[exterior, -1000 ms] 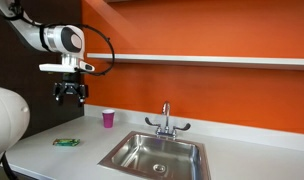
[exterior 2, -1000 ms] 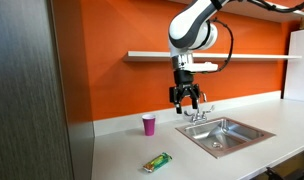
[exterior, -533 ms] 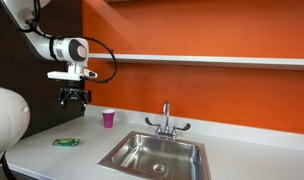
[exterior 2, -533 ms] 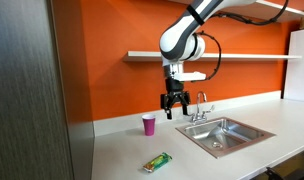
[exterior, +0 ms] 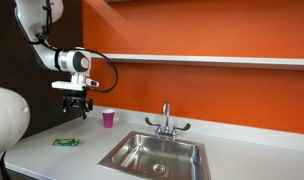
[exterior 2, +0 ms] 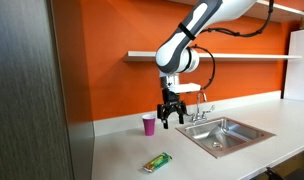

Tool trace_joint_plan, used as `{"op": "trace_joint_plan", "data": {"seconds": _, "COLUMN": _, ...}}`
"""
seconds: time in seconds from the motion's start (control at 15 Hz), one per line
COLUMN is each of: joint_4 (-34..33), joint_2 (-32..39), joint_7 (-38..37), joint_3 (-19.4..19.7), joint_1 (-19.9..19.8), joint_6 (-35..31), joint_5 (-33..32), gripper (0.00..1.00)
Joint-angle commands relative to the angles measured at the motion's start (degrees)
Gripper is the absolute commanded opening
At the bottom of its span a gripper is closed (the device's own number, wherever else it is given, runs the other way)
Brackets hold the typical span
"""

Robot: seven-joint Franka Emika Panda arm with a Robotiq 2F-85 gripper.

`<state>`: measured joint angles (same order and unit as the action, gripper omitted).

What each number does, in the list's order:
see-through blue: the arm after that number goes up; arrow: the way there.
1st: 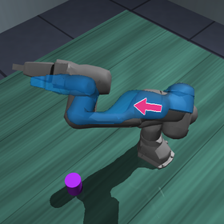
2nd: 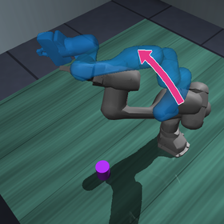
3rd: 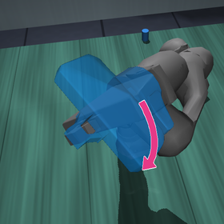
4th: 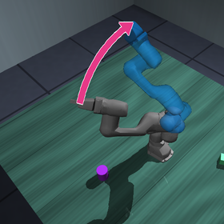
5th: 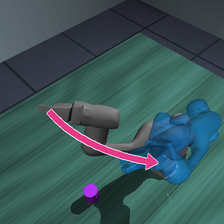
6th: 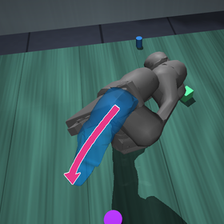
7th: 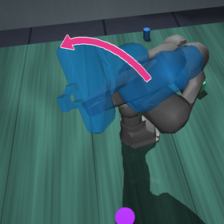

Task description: Pick up this snack and put it on the shelf

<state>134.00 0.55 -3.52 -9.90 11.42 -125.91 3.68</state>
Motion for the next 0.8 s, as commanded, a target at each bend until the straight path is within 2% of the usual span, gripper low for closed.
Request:
{"op": "trace_joint_plan", "data": {"seconds": 0.0, "joint_4": -1.81, "joint_2": 3.66, "joint_7": -1.57, "joint_3": -0.85, "joint_1": 0.40, "joint_6": -2.17, "joint_5": -1.39, "gripper": 1.00}}
{"op": "trace_joint_plan", "data": {"seconds": 0.27, "joint_4": -2.82, "joint_2": 6.84, "joint_7": -2.69, "joint_3": -1.26, "joint_1": 1.44, "joint_6": -5.11, "joint_5": -1.23, "gripper": 1.00}}
{"op": "trace_joint_plan", "data": {"seconds": 0.73, "joint_4": -5.45, "joint_2": 12.19, "joint_7": -2.81, "joint_3": -1.80, "joint_1": 3.09, "joint_6": -6.25, "joint_5": -1.43, "gripper": 1.00}}
